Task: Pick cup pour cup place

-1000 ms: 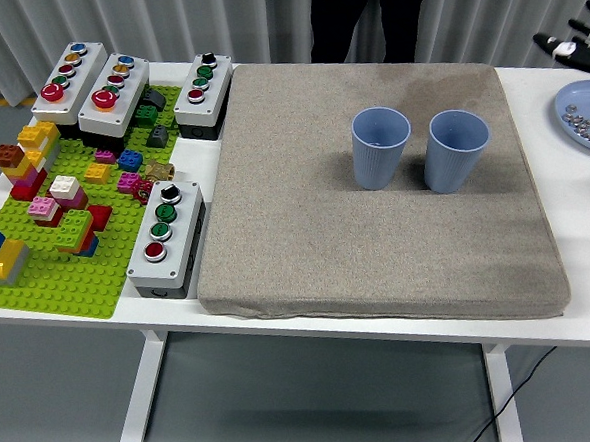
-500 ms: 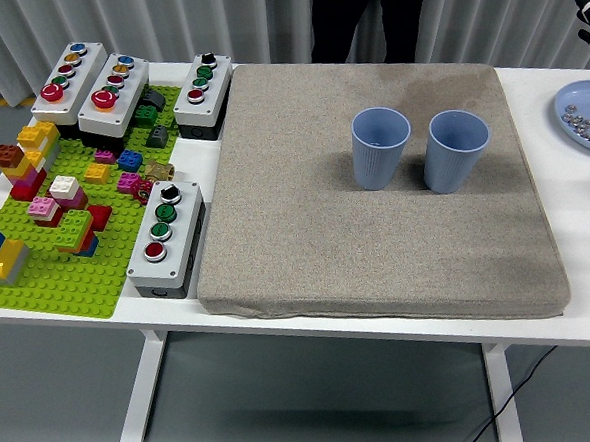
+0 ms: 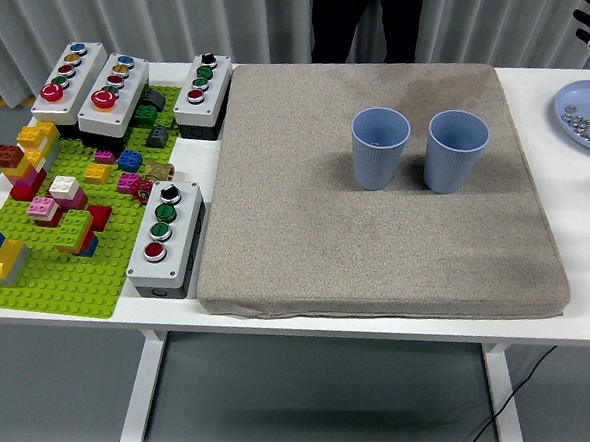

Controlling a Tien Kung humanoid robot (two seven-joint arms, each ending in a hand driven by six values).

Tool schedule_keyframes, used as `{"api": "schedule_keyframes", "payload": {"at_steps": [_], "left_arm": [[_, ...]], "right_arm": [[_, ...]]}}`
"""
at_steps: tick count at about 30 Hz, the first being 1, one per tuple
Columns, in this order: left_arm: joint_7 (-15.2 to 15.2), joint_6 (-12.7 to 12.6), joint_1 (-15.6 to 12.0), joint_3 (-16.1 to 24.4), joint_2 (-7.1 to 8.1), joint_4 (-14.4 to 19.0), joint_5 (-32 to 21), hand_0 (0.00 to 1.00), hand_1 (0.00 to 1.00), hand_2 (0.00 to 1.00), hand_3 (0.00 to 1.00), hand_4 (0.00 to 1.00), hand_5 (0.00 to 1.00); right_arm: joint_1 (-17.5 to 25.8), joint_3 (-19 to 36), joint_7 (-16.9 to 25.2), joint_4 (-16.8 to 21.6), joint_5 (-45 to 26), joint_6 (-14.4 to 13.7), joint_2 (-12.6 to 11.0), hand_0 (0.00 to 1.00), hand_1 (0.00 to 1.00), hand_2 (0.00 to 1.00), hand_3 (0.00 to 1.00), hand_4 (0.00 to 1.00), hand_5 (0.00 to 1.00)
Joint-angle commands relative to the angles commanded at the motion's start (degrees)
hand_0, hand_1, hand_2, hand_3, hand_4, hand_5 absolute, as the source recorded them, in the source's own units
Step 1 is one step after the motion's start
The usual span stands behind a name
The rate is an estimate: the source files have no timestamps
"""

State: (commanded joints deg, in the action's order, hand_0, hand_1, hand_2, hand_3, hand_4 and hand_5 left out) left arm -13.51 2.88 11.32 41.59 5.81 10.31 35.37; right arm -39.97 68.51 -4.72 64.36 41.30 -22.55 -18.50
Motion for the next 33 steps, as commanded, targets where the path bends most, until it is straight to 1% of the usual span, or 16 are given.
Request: {"api": "schedule_keyframes", "payload": {"at_steps": [2,6,33], "left_arm": [[0.0,0.0,0.0,0.0,-0.01,0.0,0.0,0.765,0.785,0.826,0.708,0.506,0.982],[0.0,0.0,0.1,-0.1,-0.04,0.0,0.0,0.765,0.785,0.827,0.708,0.505,0.982],[-0.1,-0.1,-0.8,-0.5,0.08,0.0,-0.2,0.765,0.785,0.829,0.711,0.505,0.979]], "right_arm": [[0.0,0.0,0.4,0.1,0.2,-0.6,0.2,0.946,0.830,0.878,0.845,0.818,0.998],[0.1,0.0,0.6,0.0,0.2,-0.8,0.5,0.944,0.833,0.881,0.850,0.818,0.998],[1.2,-0.2,0.0,0.3,0.8,-0.3,1.1,0.950,0.835,0.884,0.854,0.812,0.998]]}}
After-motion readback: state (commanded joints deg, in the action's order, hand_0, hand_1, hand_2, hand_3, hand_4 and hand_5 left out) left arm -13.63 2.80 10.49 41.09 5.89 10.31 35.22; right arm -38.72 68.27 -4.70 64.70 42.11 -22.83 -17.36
